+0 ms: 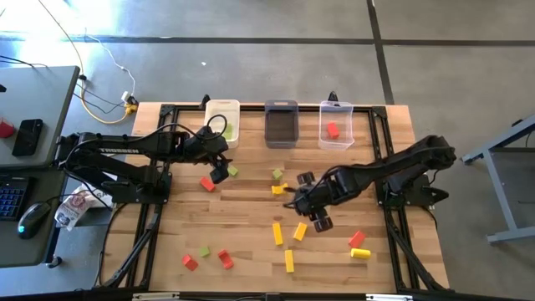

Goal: Sort & place blocks by color
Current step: Put the yellow block into the black bin

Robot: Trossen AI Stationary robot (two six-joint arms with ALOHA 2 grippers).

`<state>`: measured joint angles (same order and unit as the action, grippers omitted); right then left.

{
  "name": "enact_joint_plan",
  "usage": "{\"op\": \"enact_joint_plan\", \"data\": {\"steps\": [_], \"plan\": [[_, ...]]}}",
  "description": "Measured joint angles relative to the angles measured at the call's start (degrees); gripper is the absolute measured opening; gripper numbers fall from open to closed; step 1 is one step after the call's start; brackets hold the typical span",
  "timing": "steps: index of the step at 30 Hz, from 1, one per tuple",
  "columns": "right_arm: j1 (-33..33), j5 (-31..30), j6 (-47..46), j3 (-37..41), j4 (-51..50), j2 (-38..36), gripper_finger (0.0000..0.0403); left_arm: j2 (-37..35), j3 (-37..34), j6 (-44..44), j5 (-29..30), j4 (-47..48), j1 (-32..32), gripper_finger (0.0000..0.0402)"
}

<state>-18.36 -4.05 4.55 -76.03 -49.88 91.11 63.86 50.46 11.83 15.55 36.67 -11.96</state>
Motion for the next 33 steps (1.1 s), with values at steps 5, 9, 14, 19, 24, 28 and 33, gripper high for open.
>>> {"op": "enact_joint_plan", "data": {"steps": [5,9,14,19,24,28,33], "plan": [[-1.9,0.11,7.29,0.0,0.53,1.98,0.0183,0.0,-0.02,0.01,0.0,-0.01,0.0,0.0195],[-3.33,0.54,10.01,0.0,0.86,4.3,0.0183,0.0,-0.02,0.01,0.0,-0.07,-0.01,0.0195],[-5.06,0.64,11.63,0.0,1.33,7.59,0.0183,0.0,-0.02,0.01,0.0,-0.02,-0.01,0.0195],[-6.21,0.44,12.47,0.0,2.38,10.96,0.0183,0.0,-0.02,0.01,0.0,-0.04,-0.01,0.0195],[-6.64,0.46,12.59,0.0,4.15,14.2,0.0183,0.0,-0.02,0.02,-0.42,-0.01,-0.01,0.0195],[-6.93,0.68,14.85,0.0,4.43,16.34,0.0183,0.0,-0.02,0.02,-0.57,0.0,-0.01,0.0195],[-7.16,1.18,15.36,0.0,4.64,18.75,0.0183,0.0,-0.02,0.01,-0.55,-0.01,-0.01,0.0195]]}}
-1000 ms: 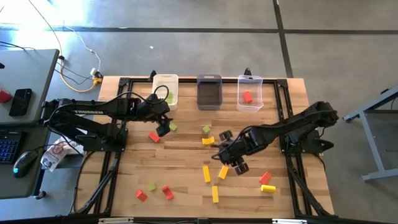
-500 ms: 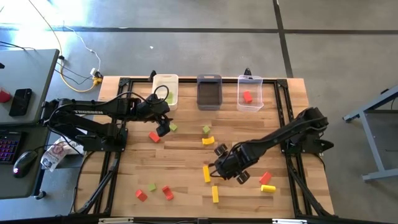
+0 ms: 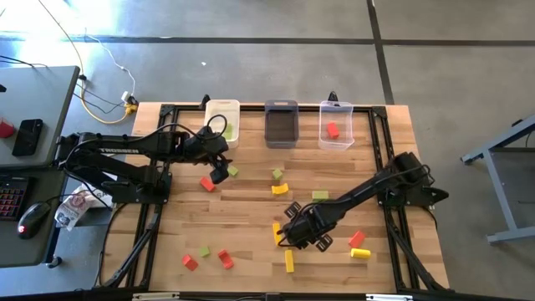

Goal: Sort & place blocks by color
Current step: Put the yellow block into the black bin

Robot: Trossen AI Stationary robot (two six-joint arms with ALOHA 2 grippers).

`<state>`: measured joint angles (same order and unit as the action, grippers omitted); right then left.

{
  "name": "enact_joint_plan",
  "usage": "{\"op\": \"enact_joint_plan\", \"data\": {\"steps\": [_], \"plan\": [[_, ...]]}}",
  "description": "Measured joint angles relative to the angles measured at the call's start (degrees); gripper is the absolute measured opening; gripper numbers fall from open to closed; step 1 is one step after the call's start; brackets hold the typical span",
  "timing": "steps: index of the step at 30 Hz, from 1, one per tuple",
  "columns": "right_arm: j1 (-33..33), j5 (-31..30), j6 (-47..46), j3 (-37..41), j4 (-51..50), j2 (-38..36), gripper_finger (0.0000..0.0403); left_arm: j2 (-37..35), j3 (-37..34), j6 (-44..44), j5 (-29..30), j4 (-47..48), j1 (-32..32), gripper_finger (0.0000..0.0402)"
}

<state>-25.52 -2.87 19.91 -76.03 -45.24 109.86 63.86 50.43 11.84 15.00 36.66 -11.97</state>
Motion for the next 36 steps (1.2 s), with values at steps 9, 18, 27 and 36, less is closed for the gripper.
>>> {"op": "enact_joint_plan", "data": {"steps": [9,18,27,36], "plan": [[-0.16,-2.66,1.74,0.0,0.51,1.66,0.0183,0.0,0.0,0.05,-0.75,0.0,0.0,0.0195],[-0.22,-0.07,2.7,-0.01,0.39,4.5,0.0183,0.0,0.0,0.2,-1.11,-0.01,0.0,0.0195],[-0.2,0.05,0.84,-0.2,0.09,5.12,0.017,0.0,0.0,0.2,-1.14,0.01,0.0,0.0195],[-0.12,-0.5,-7.51,-0.17,-0.23,5.16,0.0091,0.0,0.0,1.28,-1.15,-0.01,0.0,0.0195]]}}
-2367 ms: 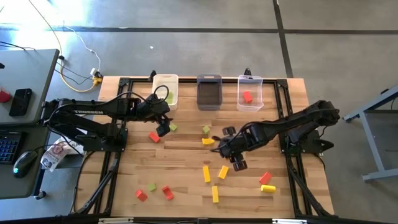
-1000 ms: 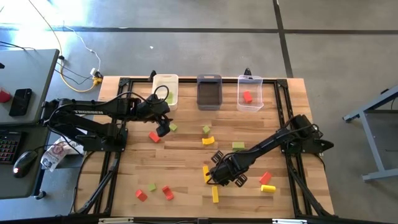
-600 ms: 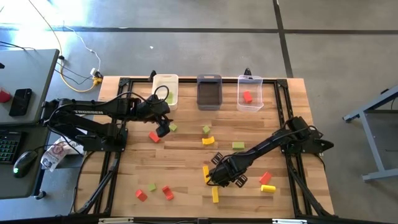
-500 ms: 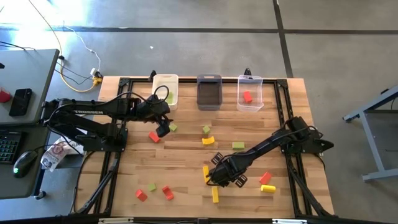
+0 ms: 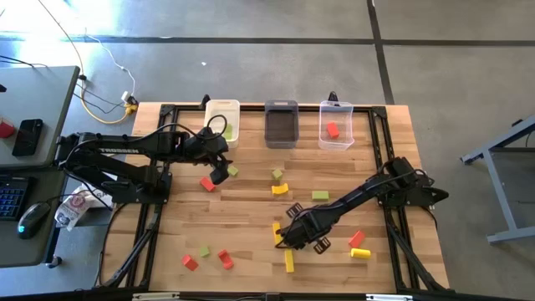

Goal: Sort & place blocks by color
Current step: Put the yellow block into the black bin

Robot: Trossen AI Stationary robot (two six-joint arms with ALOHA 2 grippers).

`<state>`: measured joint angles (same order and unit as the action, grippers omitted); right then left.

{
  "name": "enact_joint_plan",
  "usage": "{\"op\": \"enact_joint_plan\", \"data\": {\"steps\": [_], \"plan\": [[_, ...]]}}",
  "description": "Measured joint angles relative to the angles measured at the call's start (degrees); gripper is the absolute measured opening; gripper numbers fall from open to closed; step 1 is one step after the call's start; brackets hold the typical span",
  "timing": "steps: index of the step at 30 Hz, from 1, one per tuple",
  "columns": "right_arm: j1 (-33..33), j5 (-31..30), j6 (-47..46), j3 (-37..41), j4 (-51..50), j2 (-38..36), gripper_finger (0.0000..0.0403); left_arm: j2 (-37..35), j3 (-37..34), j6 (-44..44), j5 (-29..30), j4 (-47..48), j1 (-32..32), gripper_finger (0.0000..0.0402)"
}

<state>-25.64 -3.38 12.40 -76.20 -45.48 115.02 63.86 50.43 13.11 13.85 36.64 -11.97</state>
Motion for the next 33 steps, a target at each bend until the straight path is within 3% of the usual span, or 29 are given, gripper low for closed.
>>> {"op": "enact_joint_plan", "data": {"steps": [7,15,25,33], "plan": [[0.06,-3.77,-5.09,-0.64,-1.33,-0.11,0.0091,0.0,0.0,5.67,-0.33,0.0,0.0,0.0195],[1.92,-13.44,-7.18,-5.62,-5.81,-0.02,0.0091,0.0,0.0,6.73,-1.45,-0.02,0.0,0.0195],[8.22,-18.06,-11.13,-10.32,-8.64,-0.11,0.0091,0.0,0.0,1.43,-4.28,0.39,0.02,0.0195],[14.25,-25.72,-11.05,-14.78,-11.2,-0.17,0.0091,0.0,0.0,-1.31,-4.21,5.24,0.0,0.0195]]}}
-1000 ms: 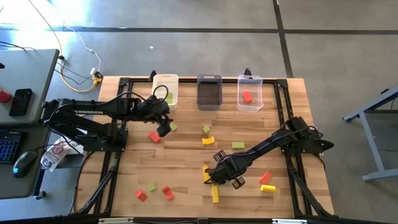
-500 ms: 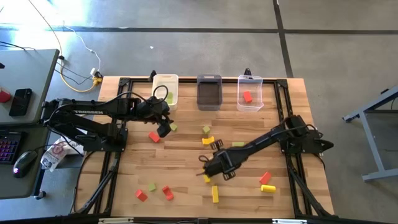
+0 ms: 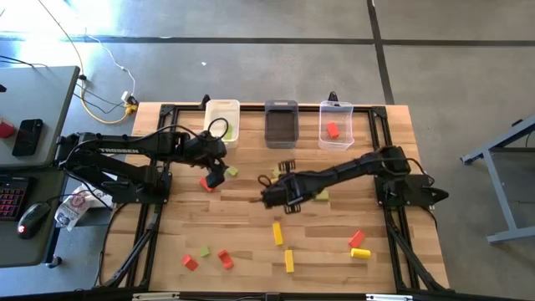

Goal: Sort & place blocks by color
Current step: Put the yellow block into the black bin

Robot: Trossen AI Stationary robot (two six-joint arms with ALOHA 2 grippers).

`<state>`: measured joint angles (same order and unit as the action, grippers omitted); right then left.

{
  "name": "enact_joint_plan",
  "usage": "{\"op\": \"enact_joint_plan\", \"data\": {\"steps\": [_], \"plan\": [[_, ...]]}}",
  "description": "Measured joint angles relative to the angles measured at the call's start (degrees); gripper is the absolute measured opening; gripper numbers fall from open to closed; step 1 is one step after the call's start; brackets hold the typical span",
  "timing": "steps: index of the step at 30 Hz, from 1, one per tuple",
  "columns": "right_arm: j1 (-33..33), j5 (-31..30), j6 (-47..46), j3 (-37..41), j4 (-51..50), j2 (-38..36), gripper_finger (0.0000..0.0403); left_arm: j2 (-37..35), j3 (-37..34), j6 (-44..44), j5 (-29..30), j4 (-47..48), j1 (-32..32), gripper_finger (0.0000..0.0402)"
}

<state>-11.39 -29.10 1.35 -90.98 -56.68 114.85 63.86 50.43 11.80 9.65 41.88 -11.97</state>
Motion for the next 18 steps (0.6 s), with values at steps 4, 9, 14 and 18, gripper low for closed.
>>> {"op": "enact_joint_plan", "data": {"steps": [4,9,14,18], "plan": [[3.8,-0.44,0.04,-1.74,-1.47,-0.04,0.0091,0.0,0.0,-0.01,0.0,1.02,0.01,0.0195],[8.94,-1.11,0.29,-2.92,-2.16,-0.07,0.0095,0.0,0.0,-0.01,0.03,1.84,0.0,0.0195],[14.08,-5.21,3.68,-3.15,-2.32,-0.07,0.0094,0.0,0.0,-0.01,0.04,2.1,0.0,0.0195],[18.26,-8.06,6.38,-3.15,-1.2,-0.09,0.0094,0.0,0.0,-0.01,0.05,2.08,0.02,0.0195]]}}
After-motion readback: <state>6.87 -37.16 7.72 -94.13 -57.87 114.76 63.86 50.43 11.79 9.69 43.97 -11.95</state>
